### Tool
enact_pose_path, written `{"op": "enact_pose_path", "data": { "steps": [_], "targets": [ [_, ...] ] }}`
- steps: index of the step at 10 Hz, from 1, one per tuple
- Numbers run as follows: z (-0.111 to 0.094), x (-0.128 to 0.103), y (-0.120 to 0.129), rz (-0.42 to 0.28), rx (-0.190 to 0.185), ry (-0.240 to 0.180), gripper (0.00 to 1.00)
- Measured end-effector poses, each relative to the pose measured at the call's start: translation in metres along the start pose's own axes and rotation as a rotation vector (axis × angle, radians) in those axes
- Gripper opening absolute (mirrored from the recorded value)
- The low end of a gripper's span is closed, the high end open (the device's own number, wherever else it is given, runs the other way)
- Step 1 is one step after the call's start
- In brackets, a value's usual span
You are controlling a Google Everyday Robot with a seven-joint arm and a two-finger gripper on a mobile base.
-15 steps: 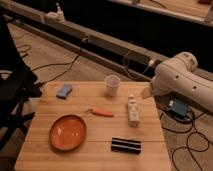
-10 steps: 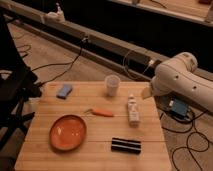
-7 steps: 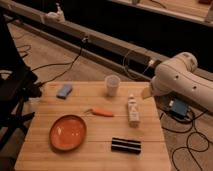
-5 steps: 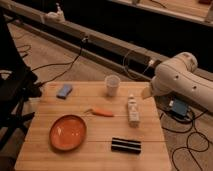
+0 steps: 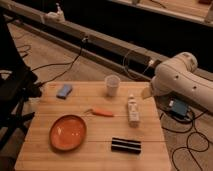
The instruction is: Place the pepper on the white sponge
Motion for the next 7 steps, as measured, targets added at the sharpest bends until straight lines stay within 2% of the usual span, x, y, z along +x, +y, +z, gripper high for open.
{"op": "enact_pose_path", "data": {
  "steps": [5,7],
  "targets": [
    [0.0,0.0,0.0,-0.003,0.001,0.0,0.69],
    [0.005,-0.013,0.007,-0.017,-0.014,-0.016,0.69]
  ]
}}
